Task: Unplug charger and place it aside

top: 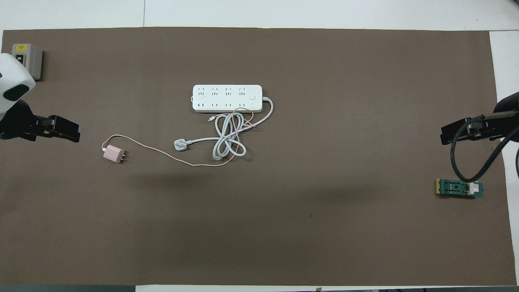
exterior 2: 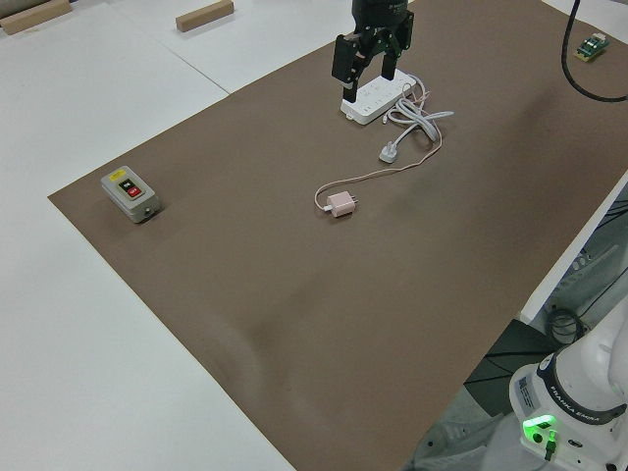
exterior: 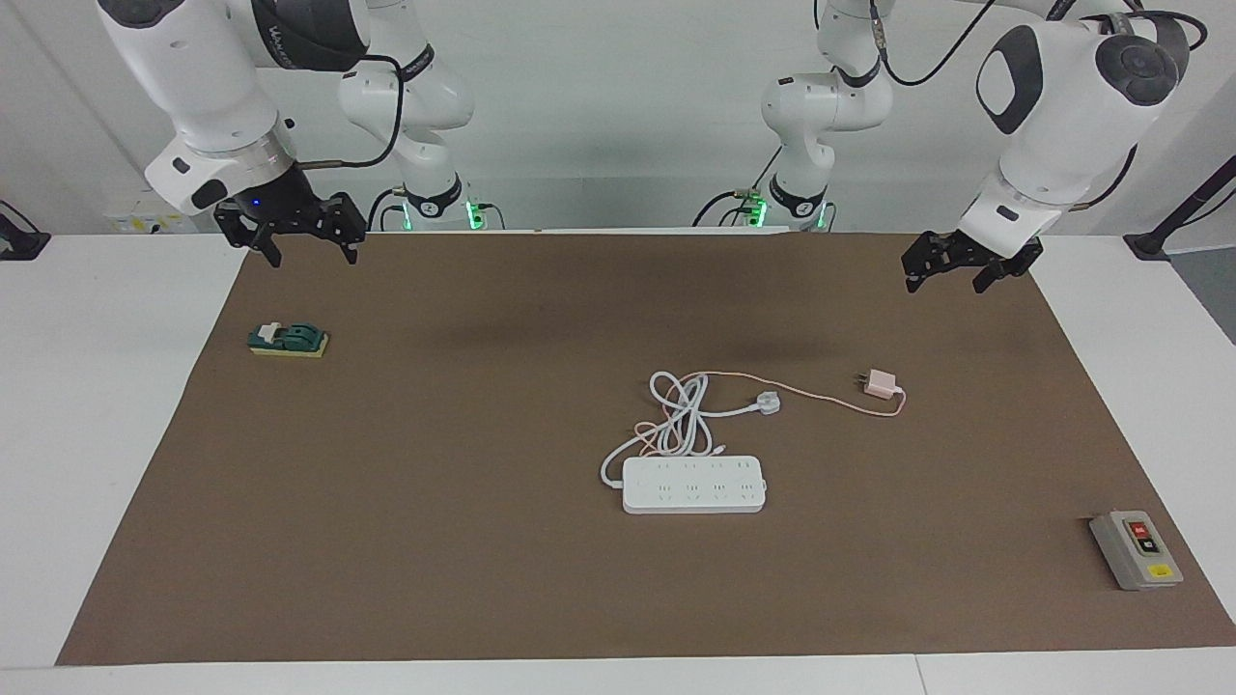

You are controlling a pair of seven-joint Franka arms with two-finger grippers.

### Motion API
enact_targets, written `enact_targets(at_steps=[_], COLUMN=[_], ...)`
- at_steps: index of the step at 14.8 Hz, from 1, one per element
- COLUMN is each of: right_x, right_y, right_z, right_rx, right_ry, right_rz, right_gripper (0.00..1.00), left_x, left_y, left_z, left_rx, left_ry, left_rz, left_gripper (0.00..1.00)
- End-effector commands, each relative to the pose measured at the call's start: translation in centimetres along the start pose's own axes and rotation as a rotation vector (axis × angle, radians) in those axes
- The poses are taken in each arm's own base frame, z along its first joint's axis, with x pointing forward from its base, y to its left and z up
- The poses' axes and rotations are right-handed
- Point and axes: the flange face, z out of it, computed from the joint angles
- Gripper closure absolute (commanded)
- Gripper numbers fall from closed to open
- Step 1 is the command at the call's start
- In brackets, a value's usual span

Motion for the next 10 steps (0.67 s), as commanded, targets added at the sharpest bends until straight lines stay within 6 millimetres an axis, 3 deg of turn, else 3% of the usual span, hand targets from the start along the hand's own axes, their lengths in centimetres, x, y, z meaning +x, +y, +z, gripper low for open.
enact_targets(at_steps=[1,10], right_x=[-0.74,-0.83], right_y=[0.17,0.03], right_z=[0.01,-0.1], right_rx=[-0.014,0.0], right_ry=[0.018,0.017], right_rz=[0.019,0.026], right_gripper=[0.0,0.0], left_x=[0.46,0.12], left_y=[-0.01,0.05], left_z=[-0.29,-1.12], left_rx=[0.016,0.012], left_ry=[0.01,0.024], left_rz=[0.015,0.007], left_gripper=[0.0,0.0])
